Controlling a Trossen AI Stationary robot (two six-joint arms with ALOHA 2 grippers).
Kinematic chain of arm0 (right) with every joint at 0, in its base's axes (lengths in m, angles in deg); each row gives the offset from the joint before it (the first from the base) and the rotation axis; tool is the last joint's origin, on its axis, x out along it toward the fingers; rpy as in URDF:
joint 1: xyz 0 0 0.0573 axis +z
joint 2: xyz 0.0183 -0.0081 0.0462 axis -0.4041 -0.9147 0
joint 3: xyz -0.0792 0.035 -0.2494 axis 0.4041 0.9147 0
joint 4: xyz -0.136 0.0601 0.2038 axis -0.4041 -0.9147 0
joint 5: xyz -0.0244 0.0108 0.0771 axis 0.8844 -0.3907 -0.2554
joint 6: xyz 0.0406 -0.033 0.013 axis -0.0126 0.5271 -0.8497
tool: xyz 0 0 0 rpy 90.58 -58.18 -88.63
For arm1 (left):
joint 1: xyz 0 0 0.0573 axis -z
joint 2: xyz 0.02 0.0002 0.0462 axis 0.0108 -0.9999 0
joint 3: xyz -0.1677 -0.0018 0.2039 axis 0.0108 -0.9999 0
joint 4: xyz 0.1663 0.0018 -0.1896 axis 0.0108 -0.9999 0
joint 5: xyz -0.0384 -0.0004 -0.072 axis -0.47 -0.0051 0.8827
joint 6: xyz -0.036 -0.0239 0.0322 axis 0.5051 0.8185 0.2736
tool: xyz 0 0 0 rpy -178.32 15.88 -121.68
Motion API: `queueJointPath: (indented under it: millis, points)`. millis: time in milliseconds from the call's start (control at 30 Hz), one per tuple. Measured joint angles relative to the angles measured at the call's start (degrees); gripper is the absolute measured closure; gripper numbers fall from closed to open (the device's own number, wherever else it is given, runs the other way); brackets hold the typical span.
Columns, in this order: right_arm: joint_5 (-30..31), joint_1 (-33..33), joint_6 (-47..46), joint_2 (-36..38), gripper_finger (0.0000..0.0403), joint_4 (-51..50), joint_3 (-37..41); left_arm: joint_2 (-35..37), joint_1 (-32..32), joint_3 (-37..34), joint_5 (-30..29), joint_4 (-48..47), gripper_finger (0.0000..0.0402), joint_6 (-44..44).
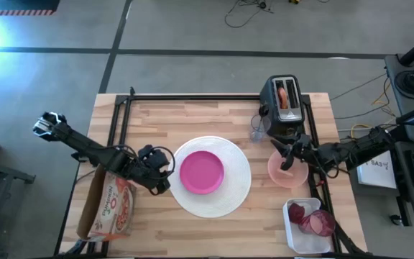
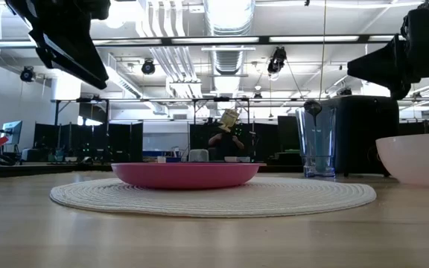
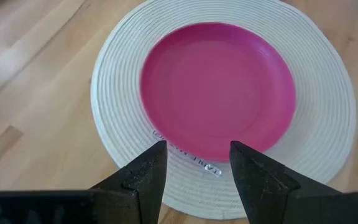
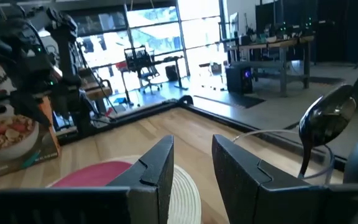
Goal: Arrange a breakfast setting
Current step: Adjust the pink plate on the white mat
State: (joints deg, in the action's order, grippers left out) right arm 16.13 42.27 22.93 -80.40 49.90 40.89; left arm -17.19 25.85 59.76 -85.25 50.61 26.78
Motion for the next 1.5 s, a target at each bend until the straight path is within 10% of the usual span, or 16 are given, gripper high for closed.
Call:
queueJointPath:
  millis: [500, 1067, 1500]
  points:
    - [0.5, -0.1, 3.6, -2.3, 0.0303, 10.4, -4.3, 3.3, -0.4, 0.0, -10.5, -5.5, 0.0241, -0.4]
    - [2.9, -0.1, -1.3, -27.7, 0.0302, 9.9, -18.8, 6.1, -0.4, 0.0, -8.7, -12.3, 0.0241, 5.3]
    - [7.3, -0.1, -32.7, -37.5, 0.0264, -36.4, -41.6, 5.2, -2.6, -1.0, -7.2, -14.1, 0.0242, 12.3]
